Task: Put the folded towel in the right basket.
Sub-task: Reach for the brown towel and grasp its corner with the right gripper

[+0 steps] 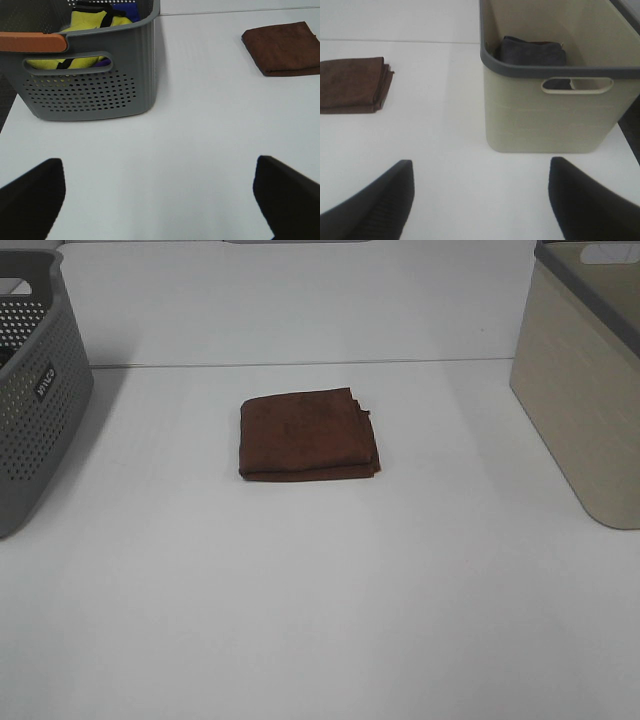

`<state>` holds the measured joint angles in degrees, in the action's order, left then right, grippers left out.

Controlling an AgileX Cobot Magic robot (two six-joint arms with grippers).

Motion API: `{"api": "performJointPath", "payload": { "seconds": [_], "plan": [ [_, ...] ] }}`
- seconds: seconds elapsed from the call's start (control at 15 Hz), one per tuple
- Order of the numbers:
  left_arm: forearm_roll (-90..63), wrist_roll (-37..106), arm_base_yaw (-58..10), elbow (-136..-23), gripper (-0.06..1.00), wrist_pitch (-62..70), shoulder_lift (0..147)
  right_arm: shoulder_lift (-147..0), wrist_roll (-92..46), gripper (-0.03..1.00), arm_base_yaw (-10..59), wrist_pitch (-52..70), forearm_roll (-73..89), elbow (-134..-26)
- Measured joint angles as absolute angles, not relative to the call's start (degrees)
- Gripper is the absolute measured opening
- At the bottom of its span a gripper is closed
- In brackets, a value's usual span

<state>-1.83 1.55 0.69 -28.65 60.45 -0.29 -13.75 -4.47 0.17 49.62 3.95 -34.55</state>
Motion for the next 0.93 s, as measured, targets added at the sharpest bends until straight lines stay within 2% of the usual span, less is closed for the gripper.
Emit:
{"api": "performJointPath", "payload": {
  "seconds": [0.4,0.53,0.6,0.93],
  "plan": [
    [-1.83,1.55,0.69,-28.65,0.97,60.45,-0.29,-40.11,-4.47,0.71,0.17,41.88,5.56,-46.41],
    [-1.83,1.55,0.69,-28.65,0.97,60.45,-0.29,-50.42,-4.70,0.71,0.17,41.65,6.25,-52.83],
    [-1.83,1.55,0.69,-28.65,0.97,60.45,-0.29,-60.62,-6.13,0.71,0.17,41.60,7.91,-60.22],
    [-1.83,1.55,0.69,-28.65,0.97,60.45,-0.29,-79.87,-13.87,0.70,0.17,42.69,16.56,-77.29]
  ]
}}
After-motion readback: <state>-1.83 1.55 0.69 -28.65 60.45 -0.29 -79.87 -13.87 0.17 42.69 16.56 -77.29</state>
